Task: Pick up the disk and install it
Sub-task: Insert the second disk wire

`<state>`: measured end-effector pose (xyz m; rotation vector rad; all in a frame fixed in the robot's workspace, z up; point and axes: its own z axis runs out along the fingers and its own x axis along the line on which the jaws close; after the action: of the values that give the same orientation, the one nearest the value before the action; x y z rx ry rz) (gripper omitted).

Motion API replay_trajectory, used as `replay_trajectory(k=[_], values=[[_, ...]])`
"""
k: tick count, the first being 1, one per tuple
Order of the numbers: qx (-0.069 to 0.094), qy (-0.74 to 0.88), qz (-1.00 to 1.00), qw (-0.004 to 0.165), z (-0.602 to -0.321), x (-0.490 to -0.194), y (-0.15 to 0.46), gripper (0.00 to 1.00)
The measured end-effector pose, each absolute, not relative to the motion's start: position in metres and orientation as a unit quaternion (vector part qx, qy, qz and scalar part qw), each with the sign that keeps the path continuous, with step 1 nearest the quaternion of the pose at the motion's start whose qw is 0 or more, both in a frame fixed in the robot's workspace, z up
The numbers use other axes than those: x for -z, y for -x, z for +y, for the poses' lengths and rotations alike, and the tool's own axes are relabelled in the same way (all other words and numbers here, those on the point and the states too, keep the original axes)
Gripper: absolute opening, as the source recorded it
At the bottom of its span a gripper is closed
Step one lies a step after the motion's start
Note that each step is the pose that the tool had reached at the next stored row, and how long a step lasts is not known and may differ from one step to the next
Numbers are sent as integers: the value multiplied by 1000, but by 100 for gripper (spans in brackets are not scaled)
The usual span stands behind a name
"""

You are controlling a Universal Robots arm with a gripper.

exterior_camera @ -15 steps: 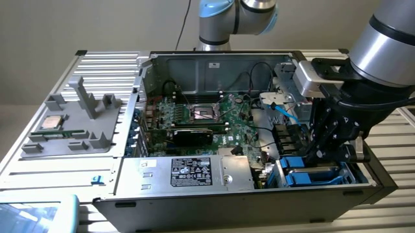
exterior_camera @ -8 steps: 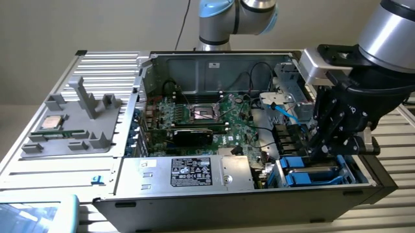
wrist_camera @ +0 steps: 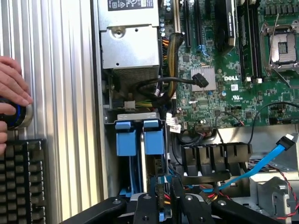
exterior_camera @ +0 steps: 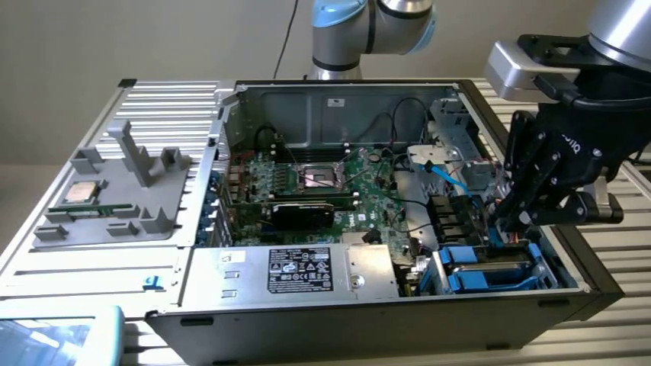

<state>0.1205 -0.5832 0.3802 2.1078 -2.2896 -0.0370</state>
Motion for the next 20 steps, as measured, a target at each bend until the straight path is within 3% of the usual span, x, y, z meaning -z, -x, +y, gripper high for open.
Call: replay_trajectory(k=[20], values=[[12, -681, -732, 15, -582, -380, -121, 24]])
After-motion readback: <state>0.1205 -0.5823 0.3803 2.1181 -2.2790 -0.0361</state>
